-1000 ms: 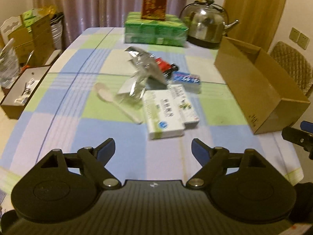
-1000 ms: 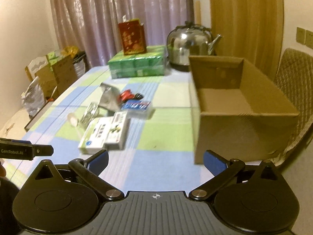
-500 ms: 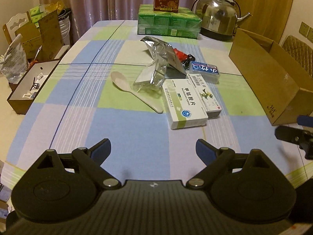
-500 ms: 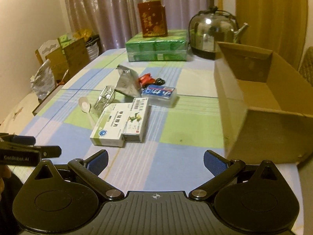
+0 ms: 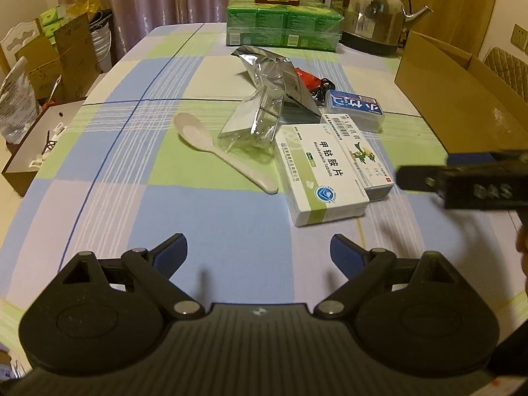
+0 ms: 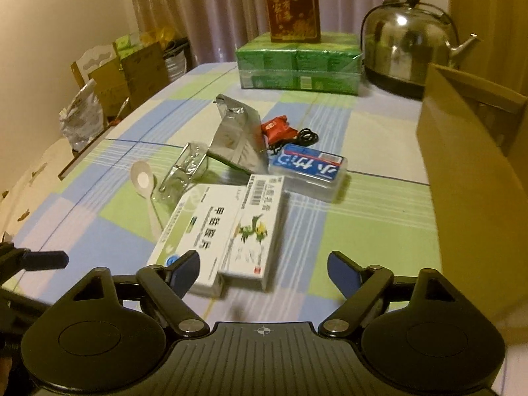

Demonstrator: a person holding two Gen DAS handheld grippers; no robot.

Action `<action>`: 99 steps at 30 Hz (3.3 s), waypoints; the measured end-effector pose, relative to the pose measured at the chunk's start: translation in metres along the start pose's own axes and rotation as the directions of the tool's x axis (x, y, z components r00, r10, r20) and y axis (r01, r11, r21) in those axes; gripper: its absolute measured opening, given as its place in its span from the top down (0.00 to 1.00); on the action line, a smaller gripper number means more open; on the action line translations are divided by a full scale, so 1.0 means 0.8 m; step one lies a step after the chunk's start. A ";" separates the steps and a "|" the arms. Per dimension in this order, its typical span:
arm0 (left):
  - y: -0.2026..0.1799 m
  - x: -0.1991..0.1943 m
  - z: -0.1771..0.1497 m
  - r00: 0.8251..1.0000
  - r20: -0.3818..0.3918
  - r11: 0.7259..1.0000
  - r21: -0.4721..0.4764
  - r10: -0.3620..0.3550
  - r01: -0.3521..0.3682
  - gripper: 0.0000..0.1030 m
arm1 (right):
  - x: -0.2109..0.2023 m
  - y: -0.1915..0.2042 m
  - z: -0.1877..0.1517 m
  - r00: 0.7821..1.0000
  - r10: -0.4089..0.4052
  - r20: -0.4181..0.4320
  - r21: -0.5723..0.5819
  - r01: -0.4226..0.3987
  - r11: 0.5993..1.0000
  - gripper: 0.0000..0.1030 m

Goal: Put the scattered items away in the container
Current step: 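Return both tools to the table toward the remaining medicine boxes, then grasp the white Mecobalamin box with left tool while right tool grasps the bird box, then carry both white medicine boxes over the cardboard box with both tools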

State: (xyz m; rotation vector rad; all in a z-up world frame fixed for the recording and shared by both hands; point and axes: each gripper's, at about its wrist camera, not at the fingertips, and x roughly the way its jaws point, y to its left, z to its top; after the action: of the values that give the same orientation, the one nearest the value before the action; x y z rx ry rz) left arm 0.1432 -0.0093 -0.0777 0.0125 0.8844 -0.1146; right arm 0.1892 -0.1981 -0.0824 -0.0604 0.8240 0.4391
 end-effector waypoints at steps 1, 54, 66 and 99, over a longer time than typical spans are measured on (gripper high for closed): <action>-0.001 0.004 0.001 1.000 0.001 1.000 0.001 -0.003 0.003 0.12 | 0.008 0.000 0.003 1.000 0.000 -0.006 -0.006 0.000 1.000 0.22; -0.051 0.064 0.018 0.999 -0.040 0.990 0.135 -0.024 0.029 0.31 | 0.054 -0.030 0.017 0.999 0.001 -0.052 -0.044 -0.003 0.999 0.36; -0.041 0.063 0.018 0.999 -0.039 0.993 0.115 -0.018 0.022 0.29 | 0.084 -0.022 0.026 0.996 0.005 -0.091 -0.086 -0.013 0.996 0.65; -0.090 0.053 -0.006 0.994 -0.091 0.964 0.252 -0.060 0.082 0.33 | -0.042 -0.045 -0.096 0.987 -0.123 -0.101 0.025 0.126 0.992 0.61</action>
State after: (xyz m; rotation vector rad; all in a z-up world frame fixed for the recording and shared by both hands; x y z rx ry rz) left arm 0.1583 -0.0848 -0.1108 0.2281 0.9484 -0.2970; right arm 0.1304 -0.2596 -0.1150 -0.1051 0.9193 0.3075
